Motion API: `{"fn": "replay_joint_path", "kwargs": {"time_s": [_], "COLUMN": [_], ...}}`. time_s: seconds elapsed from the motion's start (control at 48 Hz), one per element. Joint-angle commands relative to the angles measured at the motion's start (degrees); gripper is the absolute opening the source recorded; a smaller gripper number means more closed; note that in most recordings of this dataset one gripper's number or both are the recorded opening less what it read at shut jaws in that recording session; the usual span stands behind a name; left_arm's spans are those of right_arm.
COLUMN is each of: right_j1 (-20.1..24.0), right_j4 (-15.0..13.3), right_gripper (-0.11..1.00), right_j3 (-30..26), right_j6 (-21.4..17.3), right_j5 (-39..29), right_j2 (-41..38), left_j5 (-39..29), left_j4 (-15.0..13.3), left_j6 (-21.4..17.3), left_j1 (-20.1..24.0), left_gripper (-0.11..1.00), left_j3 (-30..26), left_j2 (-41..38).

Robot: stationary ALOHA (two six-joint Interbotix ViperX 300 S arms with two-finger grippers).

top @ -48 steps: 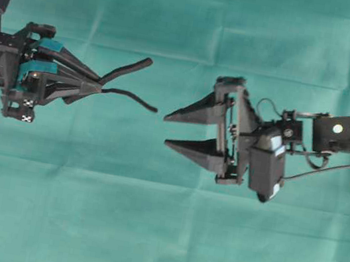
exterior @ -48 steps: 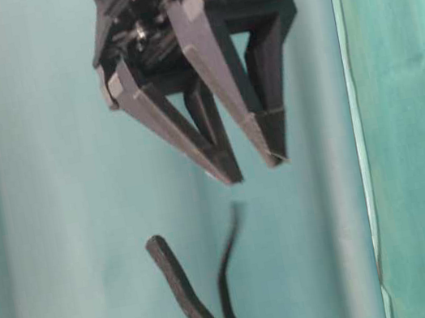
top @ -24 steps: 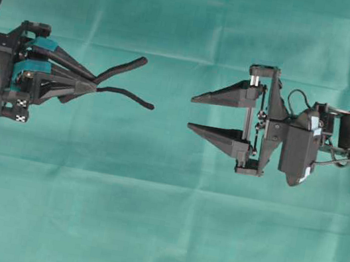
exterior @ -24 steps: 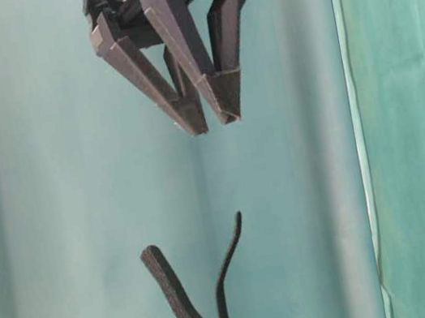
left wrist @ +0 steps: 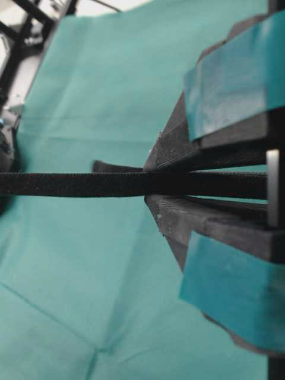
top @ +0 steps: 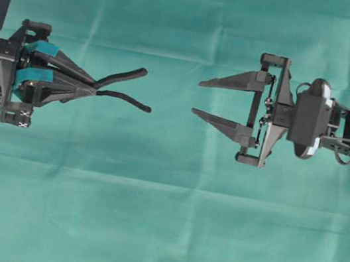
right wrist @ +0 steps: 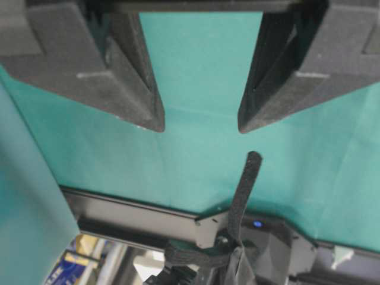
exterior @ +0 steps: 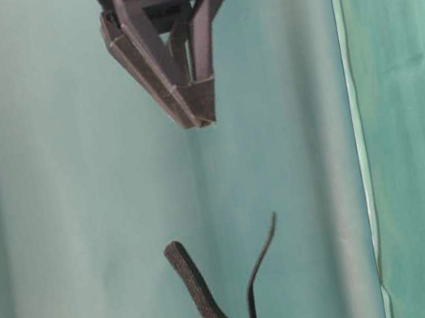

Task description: Peel off the Velcro with your right arm.

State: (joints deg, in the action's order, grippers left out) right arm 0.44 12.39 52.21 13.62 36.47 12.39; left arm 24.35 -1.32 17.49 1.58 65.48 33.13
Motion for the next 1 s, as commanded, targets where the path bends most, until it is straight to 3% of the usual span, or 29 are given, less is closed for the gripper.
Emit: {"fn": "replay_joint_path", "kwargs": {"time_s": [0.0,0.291,0.978], "right_j1": [-0.1,-0.2,-0.3], "right_j4": [0.2,0.1,0.1], "right_gripper": [0.2,0.2,0.2], "right_j3": [-0.4,0.3,0.7], "right_j6": [-1.7,-3.3,-3.3], "right_j5": [0.7,0.7,0.7], "right_j2": [1.2,1.2,1.2], "left_j5": [0.2,0.2,0.5], "left_j4": [0.2,0.2,0.2], "left_j6": [-1.2,-5.4,-5.5], "left_j1": [-0.1,-0.7,-1.1], "left_gripper": [0.1,0.1,0.1], "left_j3": [-1.0,-0.7,-1.3], "left_j2": [0.4,0.4,-1.3]}}
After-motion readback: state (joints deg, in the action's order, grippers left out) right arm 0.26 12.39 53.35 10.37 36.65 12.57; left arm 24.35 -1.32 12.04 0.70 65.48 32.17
